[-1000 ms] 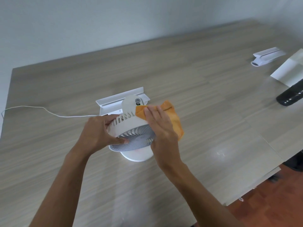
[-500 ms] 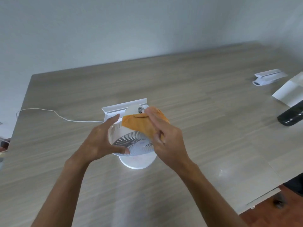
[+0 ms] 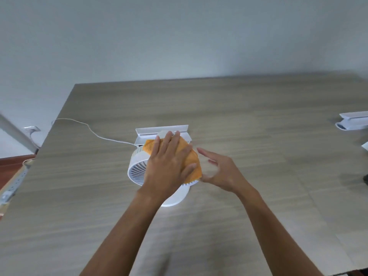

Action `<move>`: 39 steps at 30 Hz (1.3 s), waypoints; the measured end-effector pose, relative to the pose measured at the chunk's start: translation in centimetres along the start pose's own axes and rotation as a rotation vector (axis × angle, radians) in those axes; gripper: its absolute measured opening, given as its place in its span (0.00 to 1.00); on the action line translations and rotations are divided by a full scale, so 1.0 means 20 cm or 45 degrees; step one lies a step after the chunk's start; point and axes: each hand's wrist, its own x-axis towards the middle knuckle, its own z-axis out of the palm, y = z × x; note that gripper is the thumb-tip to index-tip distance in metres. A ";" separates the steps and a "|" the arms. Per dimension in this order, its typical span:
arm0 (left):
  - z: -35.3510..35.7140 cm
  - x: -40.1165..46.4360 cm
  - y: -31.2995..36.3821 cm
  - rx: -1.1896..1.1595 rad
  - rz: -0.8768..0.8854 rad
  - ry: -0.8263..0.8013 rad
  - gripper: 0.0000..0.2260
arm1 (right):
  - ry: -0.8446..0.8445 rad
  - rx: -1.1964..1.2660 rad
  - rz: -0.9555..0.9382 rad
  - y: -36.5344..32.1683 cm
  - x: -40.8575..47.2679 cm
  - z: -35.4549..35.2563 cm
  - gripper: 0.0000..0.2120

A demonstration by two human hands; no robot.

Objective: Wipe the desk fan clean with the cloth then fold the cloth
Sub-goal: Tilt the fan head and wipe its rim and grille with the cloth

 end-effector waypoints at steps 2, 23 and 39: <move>0.02 -0.01 -0.03 0.038 0.007 0.001 0.24 | 0.004 0.000 -0.082 -0.01 0.05 0.04 0.38; 0.14 -0.34 -0.42 -1.035 -0.575 0.321 0.27 | 0.058 -0.025 -0.157 -0.02 0.15 0.11 0.38; 0.13 -0.18 -0.27 -0.628 -0.130 0.482 0.21 | 0.061 -0.429 -0.125 -0.22 0.22 0.10 0.36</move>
